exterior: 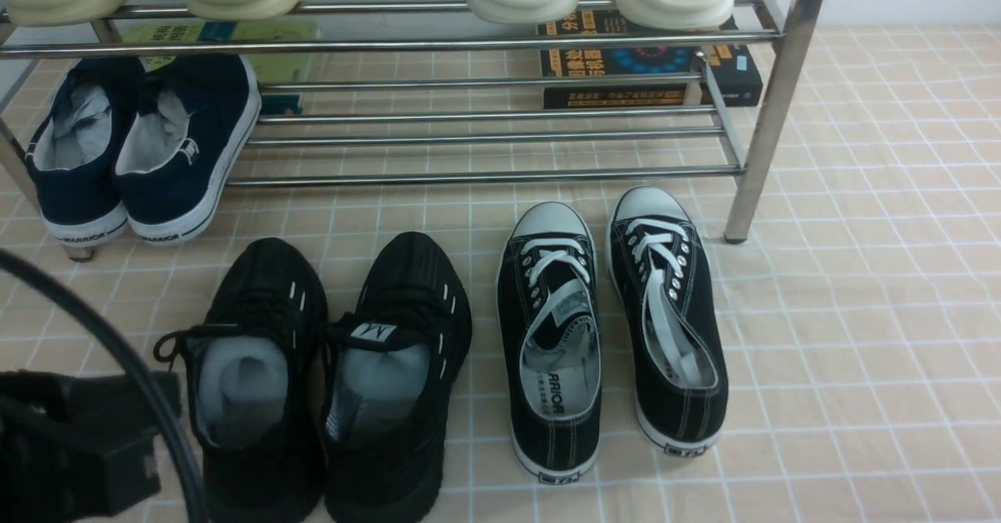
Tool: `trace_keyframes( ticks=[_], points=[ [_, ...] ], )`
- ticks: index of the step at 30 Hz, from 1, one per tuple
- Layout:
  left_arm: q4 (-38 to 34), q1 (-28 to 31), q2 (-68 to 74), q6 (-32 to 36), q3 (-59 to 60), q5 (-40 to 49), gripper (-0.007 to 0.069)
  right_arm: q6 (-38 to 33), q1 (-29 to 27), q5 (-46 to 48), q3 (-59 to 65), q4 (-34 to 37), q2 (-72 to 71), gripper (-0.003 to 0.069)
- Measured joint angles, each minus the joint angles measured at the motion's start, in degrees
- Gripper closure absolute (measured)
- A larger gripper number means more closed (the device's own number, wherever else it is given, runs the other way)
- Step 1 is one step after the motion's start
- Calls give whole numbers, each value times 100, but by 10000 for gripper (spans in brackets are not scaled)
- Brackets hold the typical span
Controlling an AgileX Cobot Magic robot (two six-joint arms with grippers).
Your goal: Take the shoes off the shelf from the light coffee tablecloth by hand.
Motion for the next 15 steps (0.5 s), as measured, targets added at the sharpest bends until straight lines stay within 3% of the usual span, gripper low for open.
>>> trace_keyframes(
  ticks=[5, 15],
  points=[
    [25, 0, -147, -167, 682, -1060, 623, 0, 0, 0, 0, 0, 0, 419],
    [521, 0, -147, -174, 893, -881, 620, 0, 0, 0, 0, 0, 0, 419]
  ],
)
